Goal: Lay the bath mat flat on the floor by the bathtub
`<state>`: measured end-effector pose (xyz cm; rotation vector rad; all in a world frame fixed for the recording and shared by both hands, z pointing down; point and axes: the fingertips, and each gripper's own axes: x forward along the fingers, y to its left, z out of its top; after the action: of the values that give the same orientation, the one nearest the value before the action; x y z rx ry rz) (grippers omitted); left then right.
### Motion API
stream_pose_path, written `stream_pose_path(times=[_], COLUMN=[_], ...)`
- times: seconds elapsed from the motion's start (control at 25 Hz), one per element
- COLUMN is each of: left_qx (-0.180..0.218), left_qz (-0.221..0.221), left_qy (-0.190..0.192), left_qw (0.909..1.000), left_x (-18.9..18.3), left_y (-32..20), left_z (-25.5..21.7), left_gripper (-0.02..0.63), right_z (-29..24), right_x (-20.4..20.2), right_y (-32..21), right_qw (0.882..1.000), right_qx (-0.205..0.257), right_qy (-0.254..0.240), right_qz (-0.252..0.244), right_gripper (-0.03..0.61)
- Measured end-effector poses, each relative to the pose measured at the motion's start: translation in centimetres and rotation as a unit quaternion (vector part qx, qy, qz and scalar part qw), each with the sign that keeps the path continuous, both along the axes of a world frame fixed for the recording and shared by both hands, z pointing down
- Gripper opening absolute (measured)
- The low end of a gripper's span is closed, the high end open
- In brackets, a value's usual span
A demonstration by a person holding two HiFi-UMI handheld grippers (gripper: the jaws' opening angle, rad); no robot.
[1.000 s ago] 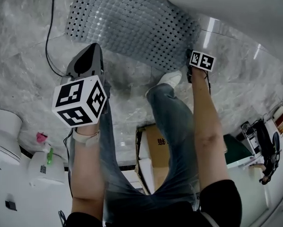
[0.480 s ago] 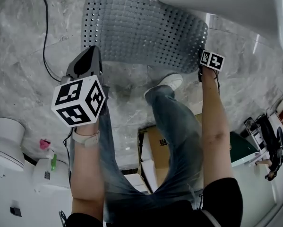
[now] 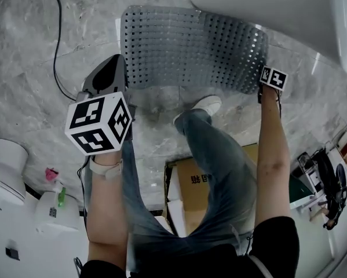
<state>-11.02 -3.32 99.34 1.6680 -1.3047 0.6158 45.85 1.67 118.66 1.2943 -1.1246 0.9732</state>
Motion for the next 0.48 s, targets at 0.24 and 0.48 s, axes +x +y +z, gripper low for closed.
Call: stream_pose_path(times=[0.24,0.48], left_qx=[-0.003,-0.004], left_qz=[0.001,0.01], left_qy=[-0.005,-0.008], left_qw=[1.0,0.9999], left_x=[0.6,1.1], left_y=[-0.4,-1.0], left_z=[0.3,0.5], left_gripper=[0.017,0.017], right_z=[0.4,1.5], right_x=[1.5,2.2], right_y=[-2.0,-3.2], right_qw=[0.998,0.997], right_qx=[-0.005,0.012], right_qy=[0.028,0.046], right_qz=[-0.047,-0.064], right_gripper=[0.093,0.144])
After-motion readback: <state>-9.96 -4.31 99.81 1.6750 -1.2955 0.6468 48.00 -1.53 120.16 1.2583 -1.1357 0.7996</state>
